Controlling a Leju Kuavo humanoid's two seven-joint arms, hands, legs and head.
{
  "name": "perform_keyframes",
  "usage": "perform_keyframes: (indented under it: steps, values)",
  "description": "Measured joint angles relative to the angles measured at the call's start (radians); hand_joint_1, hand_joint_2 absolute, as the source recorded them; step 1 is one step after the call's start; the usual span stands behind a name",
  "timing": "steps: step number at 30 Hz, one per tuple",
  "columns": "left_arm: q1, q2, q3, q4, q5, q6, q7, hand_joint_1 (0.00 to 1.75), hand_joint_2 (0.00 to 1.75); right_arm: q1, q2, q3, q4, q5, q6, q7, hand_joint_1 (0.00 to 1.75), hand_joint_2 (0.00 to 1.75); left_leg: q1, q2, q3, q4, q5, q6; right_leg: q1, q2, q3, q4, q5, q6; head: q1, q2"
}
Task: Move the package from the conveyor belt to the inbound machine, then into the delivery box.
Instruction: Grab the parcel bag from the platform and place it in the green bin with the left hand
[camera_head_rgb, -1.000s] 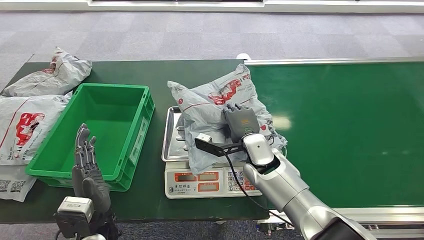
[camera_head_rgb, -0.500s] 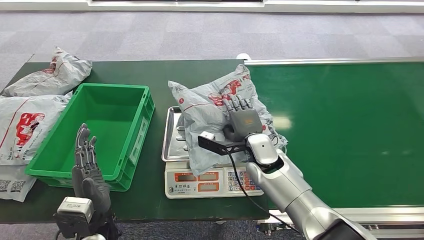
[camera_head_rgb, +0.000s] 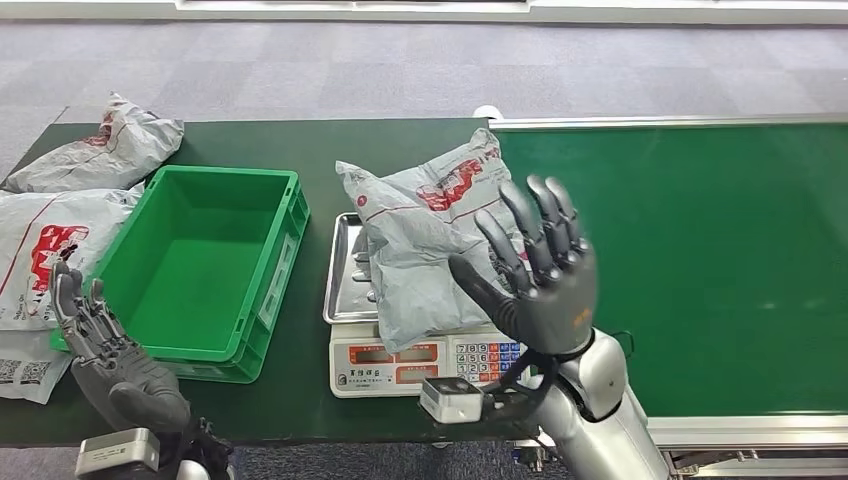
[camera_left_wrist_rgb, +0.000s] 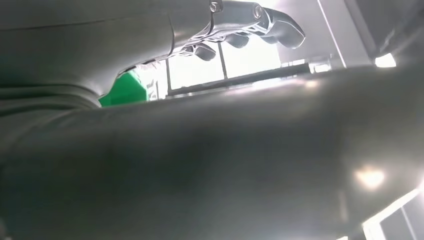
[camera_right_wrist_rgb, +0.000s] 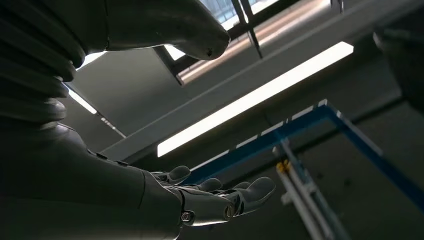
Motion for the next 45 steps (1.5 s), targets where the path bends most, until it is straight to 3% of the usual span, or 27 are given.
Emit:
perform_keyframes:
  steps: [2,4,9,12,16,23,28,37,45]
  values:
    - [0.002,0.003,-0.008,-0.004,0.006,0.027,0.002,0.00,0.00,0.071,0.028,-0.081,-0.113,-0.100,-0.001,-0.080,0.00,1.75,0.000,0.000,0.000,0.000,0.000,0.000,0.000,0.000,0.000,0.000,0.000,0.000,0.000,0.000]
    - [0.000,0.014,-0.023,-0.007,-0.034,0.008,0.048,0.00,0.00,0.136,0.043,-0.142,-0.212,-0.170,-0.001,-0.097,0.00,1.75,0.000,-0.001,0.000,0.000,0.000,0.000,0.000,0.000,0.000,-0.001,0.000,0.000,0.000,0.000]
    - [-0.099,0.077,-0.090,0.017,-0.380,-0.241,0.348,0.00,0.00,0.258,0.094,-0.235,-0.392,-0.183,-0.001,-0.109,0.00,1.75,0.000,0.000,0.000,0.000,0.001,0.000,0.000,0.000,0.000,-0.001,0.001,0.000,0.000,0.000]
    - [-0.190,0.106,-0.116,0.060,-0.471,-0.344,0.438,0.00,0.00,0.305,0.120,-0.269,-0.443,-0.181,0.000,-0.109,0.00,1.75,0.000,0.003,0.001,0.000,0.002,0.000,0.000,0.001,0.000,0.000,0.003,-0.001,0.000,0.000]
    - [-0.378,0.154,-0.147,0.202,-0.549,-0.434,0.494,0.00,1.75,0.360,0.137,-0.317,-0.464,-0.244,0.000,-0.109,0.00,1.75,0.000,0.001,0.000,0.000,0.006,0.000,0.000,0.000,-0.001,0.000,0.005,-0.002,0.000,0.000]
    - [-0.840,0.208,-0.257,0.631,-0.540,-0.720,0.488,0.00,1.75,0.407,0.135,-0.384,-0.460,-0.313,0.001,-0.109,0.00,1.75,0.000,0.002,-0.005,0.000,0.012,-0.001,0.000,0.001,-0.006,0.001,0.013,-0.002,0.000,0.000]
    - [-1.021,0.207,-0.338,0.864,-0.514,-0.803,0.467,0.00,1.75,0.414,0.133,-0.394,-0.443,-0.309,0.003,-0.109,0.00,1.75,0.000,0.005,-0.005,0.000,0.012,-0.001,0.000,0.005,-0.008,0.001,0.014,-0.002,0.000,0.000]
    - [-1.103,0.140,-0.439,1.108,-0.511,-0.845,0.441,0.00,1.75,0.412,0.133,-0.396,-0.411,-0.300,0.003,-0.109,0.00,1.75,0.000,0.004,-0.007,0.000,0.012,-0.001,0.000,0.004,-0.009,0.001,0.013,-0.002,0.000,0.000]
    - [-1.057,0.017,-0.544,1.274,-0.530,-0.855,0.439,0.00,1.75,0.411,0.148,-0.401,-0.399,-0.291,0.003,-0.109,0.00,1.75,-0.001,0.003,-0.009,0.000,0.012,0.000,-0.001,0.002,-0.009,0.000,0.013,-0.001,0.000,0.000]
